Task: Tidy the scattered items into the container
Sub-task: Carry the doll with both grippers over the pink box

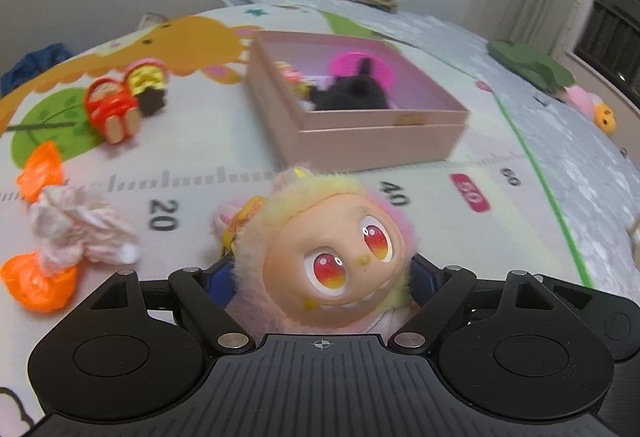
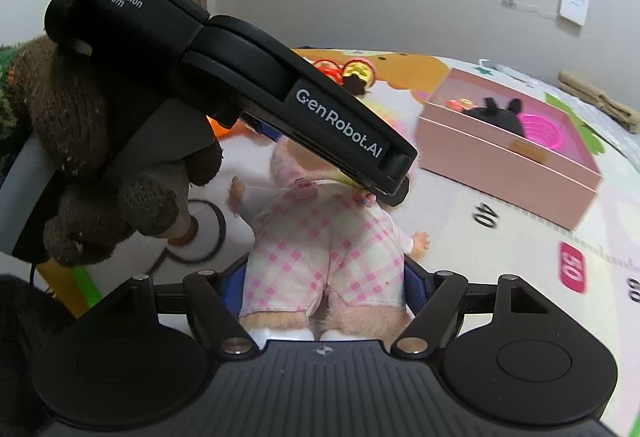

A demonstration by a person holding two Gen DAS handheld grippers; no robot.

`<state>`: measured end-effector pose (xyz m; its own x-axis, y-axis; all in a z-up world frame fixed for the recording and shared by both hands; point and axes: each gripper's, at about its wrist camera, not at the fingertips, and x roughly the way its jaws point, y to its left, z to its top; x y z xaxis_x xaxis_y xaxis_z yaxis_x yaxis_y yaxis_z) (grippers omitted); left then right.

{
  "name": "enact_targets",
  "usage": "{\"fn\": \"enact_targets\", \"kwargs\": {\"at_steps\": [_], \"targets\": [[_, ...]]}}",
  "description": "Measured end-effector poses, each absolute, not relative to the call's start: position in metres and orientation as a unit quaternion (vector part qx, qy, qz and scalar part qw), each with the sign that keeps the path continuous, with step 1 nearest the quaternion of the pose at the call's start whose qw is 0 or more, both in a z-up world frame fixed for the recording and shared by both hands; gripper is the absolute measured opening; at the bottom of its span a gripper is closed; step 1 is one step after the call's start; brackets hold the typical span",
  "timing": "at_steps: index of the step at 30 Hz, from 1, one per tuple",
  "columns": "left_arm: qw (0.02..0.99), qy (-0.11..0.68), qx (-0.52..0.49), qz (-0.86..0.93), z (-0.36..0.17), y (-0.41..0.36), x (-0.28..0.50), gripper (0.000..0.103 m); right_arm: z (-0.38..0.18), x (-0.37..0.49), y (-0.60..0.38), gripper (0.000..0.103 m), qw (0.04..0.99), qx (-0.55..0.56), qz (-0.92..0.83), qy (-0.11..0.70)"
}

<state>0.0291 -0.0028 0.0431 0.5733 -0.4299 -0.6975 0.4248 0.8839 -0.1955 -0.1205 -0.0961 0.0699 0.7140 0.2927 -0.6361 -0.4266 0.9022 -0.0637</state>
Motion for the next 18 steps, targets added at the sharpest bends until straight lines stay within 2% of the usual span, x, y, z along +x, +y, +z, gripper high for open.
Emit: {"fn": "enact_targets", "kwargs": {"at_steps": [9,18], "targets": [[0.879,0.382,0.011,-0.285,0.054,-0.045,0.016,0.087,0.082,-0.145,-0.124,0.074,0.921,-0.128,0.166,0.329],[0.879,0.360,-0.010,-0.312,0.076,-0.075,0.050,0.087,0.112,-0.125,-0.166,0.074,0.925,-0.159,0.146,0.312]]}}
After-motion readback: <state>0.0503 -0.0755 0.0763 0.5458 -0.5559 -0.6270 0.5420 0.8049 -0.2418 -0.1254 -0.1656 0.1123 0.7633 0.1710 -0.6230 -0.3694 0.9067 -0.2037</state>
